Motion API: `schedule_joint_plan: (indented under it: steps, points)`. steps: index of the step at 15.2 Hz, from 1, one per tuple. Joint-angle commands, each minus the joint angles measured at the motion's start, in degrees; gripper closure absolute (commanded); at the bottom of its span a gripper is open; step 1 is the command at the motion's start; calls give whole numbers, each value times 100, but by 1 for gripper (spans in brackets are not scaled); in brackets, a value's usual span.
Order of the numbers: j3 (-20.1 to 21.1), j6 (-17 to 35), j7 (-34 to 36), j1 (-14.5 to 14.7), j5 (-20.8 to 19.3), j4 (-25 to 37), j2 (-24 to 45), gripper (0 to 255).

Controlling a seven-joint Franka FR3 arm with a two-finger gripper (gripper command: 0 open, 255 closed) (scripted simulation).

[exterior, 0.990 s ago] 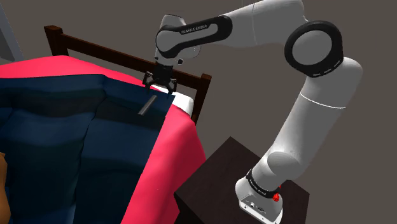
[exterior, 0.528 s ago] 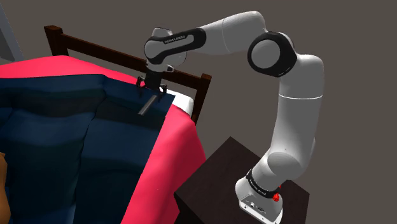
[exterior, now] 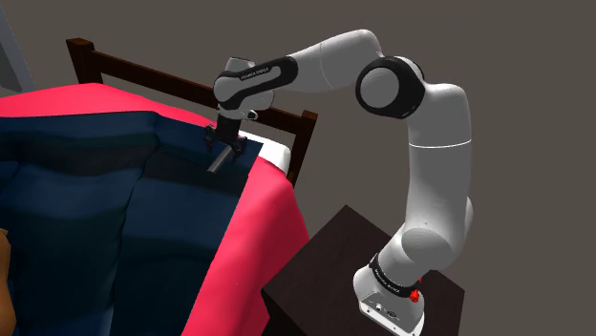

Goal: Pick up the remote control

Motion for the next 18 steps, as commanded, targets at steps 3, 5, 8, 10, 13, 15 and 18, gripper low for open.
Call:
schedule_joint_plan:
  steps: [3, 5, 8, 10, 13, 15, 18]
  points:
    - [-3, 69, -14, 2, -1, 12, 80, 255]
    - [-4, 63, -15, 2, -2, 20, 83, 255]
    - [-2, 72, -18, -1, 2, -16, 56, 255]
    - [-3, 90, -37, -16, 8, -65, 27, 255]
    - [-1, 7, 1, 4, -3, 32, 37, 255]
    - [1, -103, 21, 0, -3, 57, -50, 255]
    - [4, -274, 50, -7, -4, 110, -170, 255]
